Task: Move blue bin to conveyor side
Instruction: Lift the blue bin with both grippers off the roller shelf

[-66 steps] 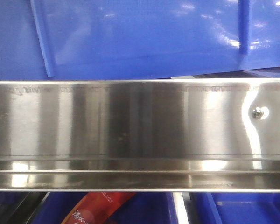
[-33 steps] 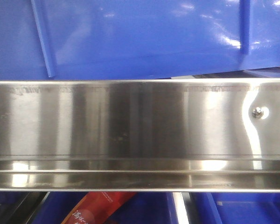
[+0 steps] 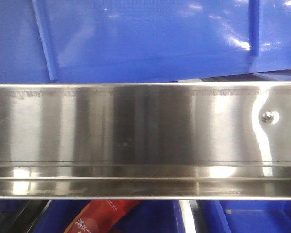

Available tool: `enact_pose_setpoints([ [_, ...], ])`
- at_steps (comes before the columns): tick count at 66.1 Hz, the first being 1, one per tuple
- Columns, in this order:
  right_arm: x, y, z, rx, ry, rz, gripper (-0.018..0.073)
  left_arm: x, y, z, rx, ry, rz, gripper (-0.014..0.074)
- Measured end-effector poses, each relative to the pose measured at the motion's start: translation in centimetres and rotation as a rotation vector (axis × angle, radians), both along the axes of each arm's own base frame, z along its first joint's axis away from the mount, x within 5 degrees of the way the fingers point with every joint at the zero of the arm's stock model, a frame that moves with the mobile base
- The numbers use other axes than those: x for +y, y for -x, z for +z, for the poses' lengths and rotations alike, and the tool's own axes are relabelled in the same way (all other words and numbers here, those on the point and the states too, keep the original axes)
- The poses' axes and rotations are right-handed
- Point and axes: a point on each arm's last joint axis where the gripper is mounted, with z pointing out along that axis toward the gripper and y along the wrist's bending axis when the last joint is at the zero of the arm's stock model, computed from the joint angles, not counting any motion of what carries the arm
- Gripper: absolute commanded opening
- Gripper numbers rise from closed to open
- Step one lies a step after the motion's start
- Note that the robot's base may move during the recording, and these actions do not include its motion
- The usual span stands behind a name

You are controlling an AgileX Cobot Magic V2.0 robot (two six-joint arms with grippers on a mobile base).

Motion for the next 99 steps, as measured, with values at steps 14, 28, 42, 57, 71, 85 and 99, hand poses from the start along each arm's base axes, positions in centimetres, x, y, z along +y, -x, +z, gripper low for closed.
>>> enact_pose_setpoints([
  [14, 0.0, 0.0, 0.0, 0.000, 0.001, 0.000, -0.0090, 0.0, 0.0, 0.0, 0.000, -0.004, 0.000, 0.0057],
  [28, 0.0, 0.0, 0.0, 0.000, 0.002, 0.000, -0.0090, 0.0, 0.0, 0.0, 0.000, -0.005, 0.000, -0.0016],
  [42, 0.0, 0.0, 0.0, 0.000, 0.002, 0.000, -0.0090, 0.0, 0.0, 0.0, 0.000, -0.005, 0.000, -0.0016],
  [57, 0.0, 0.0, 0.0, 0.000, 0.000, 0.000, -0.0090, 0.0, 0.0, 0.0, -0.004, -0.005, 0.001, -0.0016],
  [71, 0.0, 0.0, 0.1, -0.001, -0.012, -0.012, -0.0090, 0.0, -0.1, 0.1, -0.007, -0.005, 0.001, -0.0018],
  [85, 0.0, 0.0, 0.5, 0.020, -0.013, -0.020, -0.0088, 0.0, -0.1, 1.5, -0.025, -0.002, 0.001, -0.0018],
  [99, -0.1, 0.9, 2.1, -0.020, -0.025, -0.025, -0.0088, 0.1, 0.3, 5.0, -0.105, -0.002, 0.000, -0.0018],
])
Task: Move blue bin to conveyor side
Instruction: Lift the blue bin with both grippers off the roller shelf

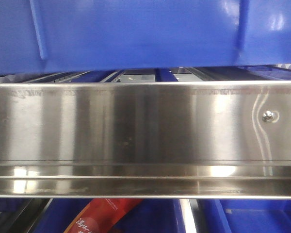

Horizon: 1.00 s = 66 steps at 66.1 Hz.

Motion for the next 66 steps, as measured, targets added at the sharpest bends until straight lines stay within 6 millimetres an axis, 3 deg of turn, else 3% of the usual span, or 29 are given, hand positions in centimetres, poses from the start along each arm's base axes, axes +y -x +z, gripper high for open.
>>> enact_pose_setpoints([
  [13, -0.3, 1.6, 1.7, -0.047, -0.011, -0.005, -0.0088, 0.0, 0.7, 1.9, -0.007, -0.002, -0.003, -0.0018],
  [29, -0.6, 2.9, 2.9, -0.074, -0.028, -0.019, -0.0088, 0.0, 1.2, 1.9, 0.027, 0.000, -0.005, -0.0018],
  [66, -1.2, 6.6, 5.9, -0.159, -0.093, -0.047, -0.0088, 0.4, 6.0, 5.6, -0.046, 0.011, -0.003, -0.0018],
])
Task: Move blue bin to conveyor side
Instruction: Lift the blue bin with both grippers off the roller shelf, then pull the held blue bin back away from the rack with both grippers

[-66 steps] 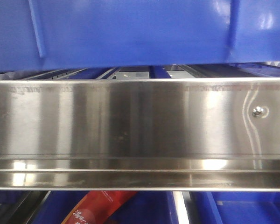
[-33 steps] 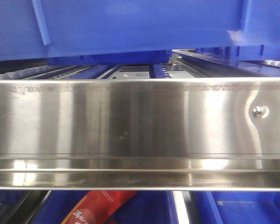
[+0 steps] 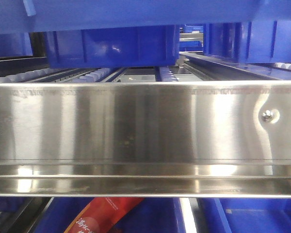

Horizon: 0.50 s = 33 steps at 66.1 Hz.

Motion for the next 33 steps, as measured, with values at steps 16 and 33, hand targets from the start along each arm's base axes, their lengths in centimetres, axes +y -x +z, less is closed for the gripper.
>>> enact_pose_setpoints([
  [16, -0.4, 2.7, 1.6, -0.046, -0.032, -0.005, -0.0088, 0.0, 2.0, 1.2, -0.026, 0.015, -0.004, -0.0018],
  [33, -0.8, 4.9, -0.7, 0.027, -0.024, -0.011, -0.0088, 0.0, 3.2, 0.3, 0.014, 0.023, -0.010, -0.0018],
])
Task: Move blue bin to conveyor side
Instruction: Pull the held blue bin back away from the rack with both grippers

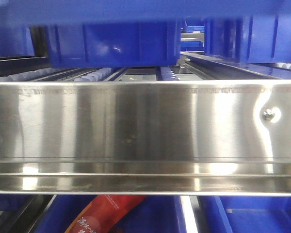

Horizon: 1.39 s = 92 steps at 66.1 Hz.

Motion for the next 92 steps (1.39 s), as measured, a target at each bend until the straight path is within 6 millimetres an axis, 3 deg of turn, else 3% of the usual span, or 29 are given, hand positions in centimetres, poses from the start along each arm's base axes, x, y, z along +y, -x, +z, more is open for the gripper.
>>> enact_pose_setpoints([
  [25, -0.4, 3.0, -2.5, 0.002, -0.026, 0.007, -0.0088, 0.1, 3.9, -2.3, -0.020, 0.023, -0.005, -0.0018],
  [45, -0.5, 4.1, -2.2, -0.025, -0.037, 0.014, -0.0088, 0.2, 6.6, -3.1, -0.049, 0.043, -0.006, -0.0018],
  [92, -0.4, 4.1, -2.2, -0.027, -0.038, 0.017, -0.0088, 0.2, 6.8, -3.0, -0.063, 0.047, -0.003, -0.0018],
])
